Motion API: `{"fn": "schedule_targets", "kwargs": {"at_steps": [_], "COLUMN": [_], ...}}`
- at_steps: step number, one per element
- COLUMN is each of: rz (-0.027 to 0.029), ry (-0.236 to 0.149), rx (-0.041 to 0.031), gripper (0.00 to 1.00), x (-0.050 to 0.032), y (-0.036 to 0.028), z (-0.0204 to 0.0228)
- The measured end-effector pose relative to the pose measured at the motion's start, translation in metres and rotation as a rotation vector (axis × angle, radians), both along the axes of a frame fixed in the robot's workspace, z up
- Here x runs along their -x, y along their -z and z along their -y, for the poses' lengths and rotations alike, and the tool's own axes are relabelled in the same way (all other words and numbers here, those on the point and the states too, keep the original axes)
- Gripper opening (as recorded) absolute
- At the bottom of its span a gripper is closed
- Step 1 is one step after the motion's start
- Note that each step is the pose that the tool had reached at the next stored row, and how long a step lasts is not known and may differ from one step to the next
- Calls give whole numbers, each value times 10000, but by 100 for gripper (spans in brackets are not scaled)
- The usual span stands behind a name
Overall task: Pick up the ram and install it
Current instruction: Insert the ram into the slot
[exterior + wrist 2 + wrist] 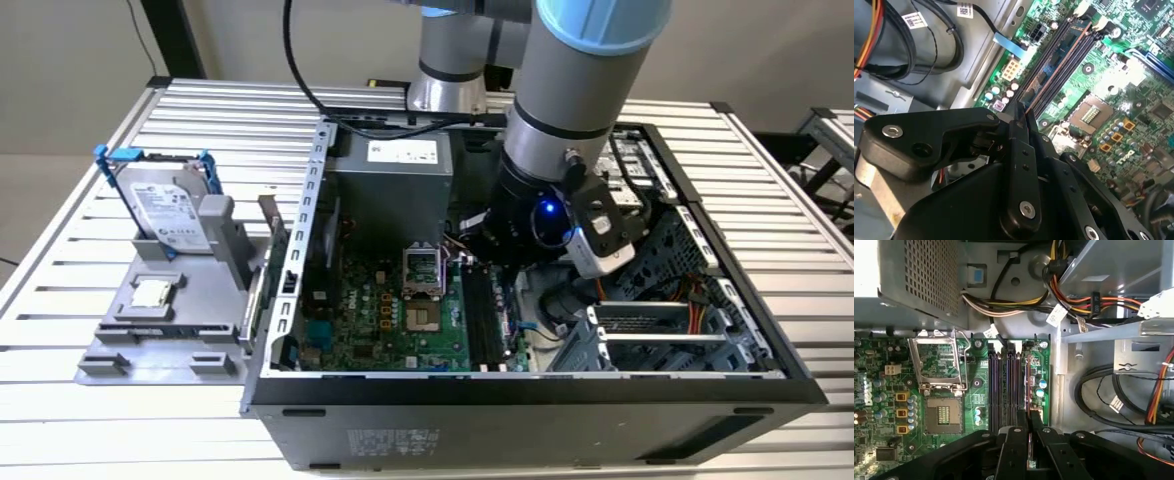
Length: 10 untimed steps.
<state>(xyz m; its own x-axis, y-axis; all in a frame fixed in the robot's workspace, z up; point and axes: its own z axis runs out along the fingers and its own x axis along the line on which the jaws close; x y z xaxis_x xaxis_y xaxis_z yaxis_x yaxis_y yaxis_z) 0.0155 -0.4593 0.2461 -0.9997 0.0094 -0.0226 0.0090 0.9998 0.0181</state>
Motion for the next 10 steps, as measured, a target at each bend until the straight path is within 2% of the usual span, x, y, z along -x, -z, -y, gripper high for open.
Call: {"fn": "schedule_targets", "kwargs": {"at_steps": [10], "rz": [-1], "ry": [-98], "rx": [0], "gripper": [0], "x": [0], "y": [171], "z": [15]}}
